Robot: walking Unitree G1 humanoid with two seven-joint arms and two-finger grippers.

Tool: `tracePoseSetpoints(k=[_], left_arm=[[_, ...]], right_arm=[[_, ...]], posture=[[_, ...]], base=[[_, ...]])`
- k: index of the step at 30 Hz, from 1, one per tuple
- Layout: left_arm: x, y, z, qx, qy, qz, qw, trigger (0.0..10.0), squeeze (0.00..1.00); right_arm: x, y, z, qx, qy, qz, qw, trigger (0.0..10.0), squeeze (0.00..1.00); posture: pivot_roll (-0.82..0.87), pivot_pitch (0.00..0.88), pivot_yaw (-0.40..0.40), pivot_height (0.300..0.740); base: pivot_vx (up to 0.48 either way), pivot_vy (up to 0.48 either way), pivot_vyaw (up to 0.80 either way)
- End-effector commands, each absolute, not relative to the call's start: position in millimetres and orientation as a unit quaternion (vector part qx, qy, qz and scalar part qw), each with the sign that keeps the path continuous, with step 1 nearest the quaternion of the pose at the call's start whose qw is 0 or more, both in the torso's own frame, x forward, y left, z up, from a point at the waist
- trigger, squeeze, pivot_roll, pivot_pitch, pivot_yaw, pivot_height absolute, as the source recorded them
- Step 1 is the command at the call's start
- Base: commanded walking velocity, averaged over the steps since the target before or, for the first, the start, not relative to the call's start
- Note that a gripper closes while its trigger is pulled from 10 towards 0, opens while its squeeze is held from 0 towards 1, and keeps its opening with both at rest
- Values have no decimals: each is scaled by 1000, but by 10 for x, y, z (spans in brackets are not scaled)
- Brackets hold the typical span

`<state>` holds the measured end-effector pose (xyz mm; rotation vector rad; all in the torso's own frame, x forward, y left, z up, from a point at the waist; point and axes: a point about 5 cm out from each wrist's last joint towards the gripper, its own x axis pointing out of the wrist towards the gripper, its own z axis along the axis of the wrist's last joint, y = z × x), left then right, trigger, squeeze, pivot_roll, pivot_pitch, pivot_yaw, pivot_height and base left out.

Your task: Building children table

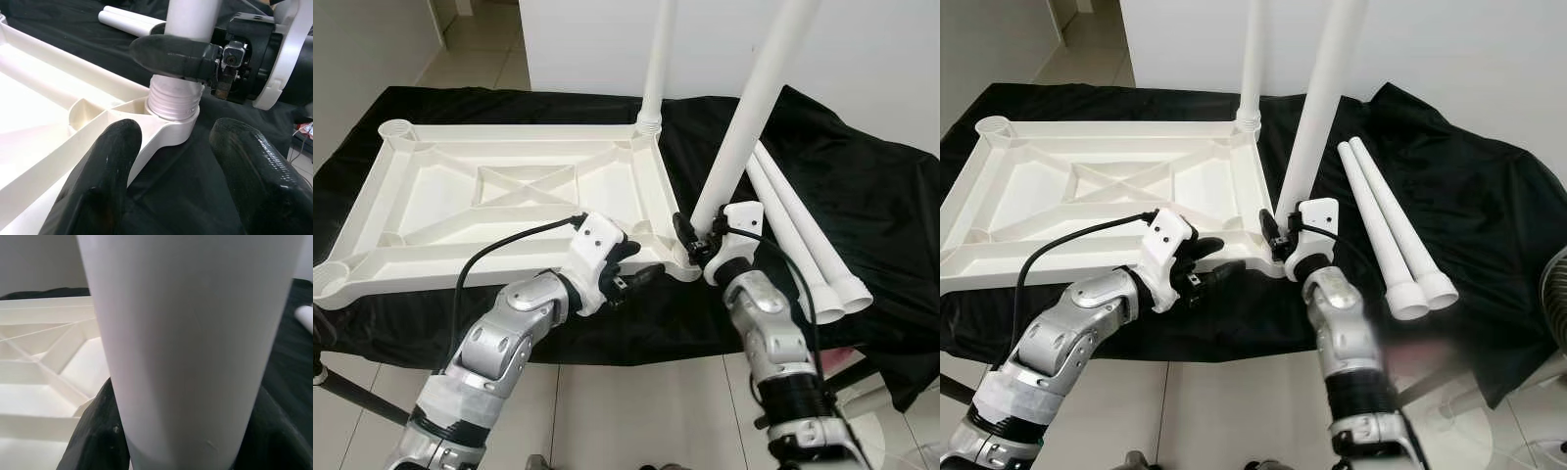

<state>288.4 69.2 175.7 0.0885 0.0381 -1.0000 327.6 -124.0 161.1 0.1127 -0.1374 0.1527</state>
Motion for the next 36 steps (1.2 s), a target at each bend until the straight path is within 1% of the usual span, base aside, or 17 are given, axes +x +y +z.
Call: tracePoseSetpoints(k=[1,4,7,9,13,14,18,19,21,22,23,24,26,29,30,33,36], left_arm=[[2919,715,1759,51,21,-471,881,10000,0],[2936,719,1781,50,19,-469,881,10000,0],[2943,724,1783,50,18,-469,882,10000,0],[2949,724,1776,50,19,-470,881,10000,0],[2951,719,1769,53,20,-472,880,10000,0],[2953,719,1768,53,20,-473,879,10000,0],[2960,718,1769,53,20,-472,880,10000,0],[2963,719,1771,53,19,-472,880,10000,0],[2961,720,1768,53,20,-472,880,10000,0],[2956,721,1764,53,20,-473,879,10000,0],[2956,721,1764,53,20,-473,879,10000,0],[2951,722,1760,54,21,-473,879,10000,0],[2951,722,1760,54,21,-473,879,10000,0],[2957,717,1759,53,21,-473,879,10000,0],[2957,717,1759,53,21,-473,879,10000,0],[2963,696,1756,51,21,-474,879,10000,0],[2959,685,1753,51,21,-475,878,10000,0]], right_arm=[[3207,-1348,1430,98,-23,-8,995,10000,0],[3154,-1314,1449,105,-28,-45,993,10000,0],[3131,-1240,1477,120,-28,-45,991,10000,0],[3120,-1168,1527,123,-38,-21,991,10000,0],[3108,-1196,1571,124,-57,-12,991,10000,0],[3103,-1200,1581,127,-59,-9,990,10000,1000],[3098,-1251,1608,117,-76,9,990,10000,1000],[3099,-1311,1615,106,-82,20,991,10000,1000],[3100,-1341,1616,107,-84,33,990,10000,1000],[3100,-1371,1617,102,-85,56,990,10000,0],[3100,-1371,1617,102,-85,56,990,10000,0],[3101,-1405,1621,92,-88,91,988,10000,0],[3101,-1405,1621,92,-88,91,988,10000,0],[3114,-1445,1640,71,-93,127,985,10000,0],[3114,-1445,1640,71,-93,127,985,10000,0],[3180,-1468,1656,33,-90,186,978,10000,0],[3214,-1471,1659,16,-89,209,974,10000,0]], posture=[[-11,62,-38,740],[-13,59,-34,740],[-15,57,-30,740],[-16,54,-27,740],[-16,51,-26,740],[-15,48,-25,740],[-12,46,-25,740],[-11,45,-26,740],[-11,45,-26,740],[-10,45,-27,740],[-10,45,-27,740],[-9,46,-27,740],[-9,46,-27,740],[-10,49,-27,740],[-10,49,-27,740],[-13,50,-28,740],[-13,50,-27,740]], base=[[0,0,0],[0,0,0],[0,0,0],[0,0,0],[0,0,0],[0,0,0],[0,0,0],[0,0,0],[0,0,0],[0,0,0],[0,0,0],[0,0,0],[0,0,0],[0,0,0],[0,0,0],[0,0,0],[0,0,0]])
